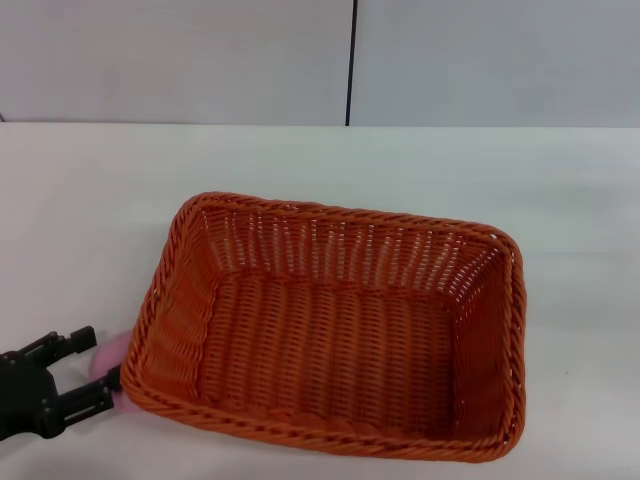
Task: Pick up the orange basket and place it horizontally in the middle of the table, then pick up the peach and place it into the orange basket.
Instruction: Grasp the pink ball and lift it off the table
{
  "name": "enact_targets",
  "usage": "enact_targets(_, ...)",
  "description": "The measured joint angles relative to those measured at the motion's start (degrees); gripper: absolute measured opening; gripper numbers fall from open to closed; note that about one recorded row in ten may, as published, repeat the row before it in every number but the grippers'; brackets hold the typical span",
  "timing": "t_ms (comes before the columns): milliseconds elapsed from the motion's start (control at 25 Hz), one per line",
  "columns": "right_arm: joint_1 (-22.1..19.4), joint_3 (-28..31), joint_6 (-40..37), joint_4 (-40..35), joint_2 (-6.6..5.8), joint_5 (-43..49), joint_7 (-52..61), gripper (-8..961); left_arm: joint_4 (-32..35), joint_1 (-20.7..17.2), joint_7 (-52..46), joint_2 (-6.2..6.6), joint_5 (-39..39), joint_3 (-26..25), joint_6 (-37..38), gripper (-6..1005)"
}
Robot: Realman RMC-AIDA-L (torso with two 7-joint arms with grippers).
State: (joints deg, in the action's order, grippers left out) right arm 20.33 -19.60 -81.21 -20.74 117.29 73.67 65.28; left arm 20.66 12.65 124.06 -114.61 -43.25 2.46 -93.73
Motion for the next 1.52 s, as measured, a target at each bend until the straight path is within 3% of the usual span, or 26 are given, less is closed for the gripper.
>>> enact_targets(440, 0.0, 0.0, 0.7, 0.0, 0.05, 0.0, -0.1, 458, 0.1, 0.2, -0.6, 0.0, 1.3, 0.8, -0.3, 753)
enact_targets(880, 0.1, 0.0, 1.3, 0.8, -0.09, 0.0, -0.2, 460, 0.8, -0.4, 0.1, -0.27, 0.7, 0.3, -0.3, 375)
enact_targets(1200, 0.1, 0.0, 1.5, 0.8, -0.13, 0.0, -0.2, 461, 0.8, 0.1, -0.3, -0.26, 1.0, 1.1, -0.2, 276)
enact_targets(1520, 0.1, 0.0, 1.9, 0.8, -0.09, 0.0, -0.2, 459, 0.8, 0.1, -0.4, -0.26, 0.7, 0.8, -0.3, 243)
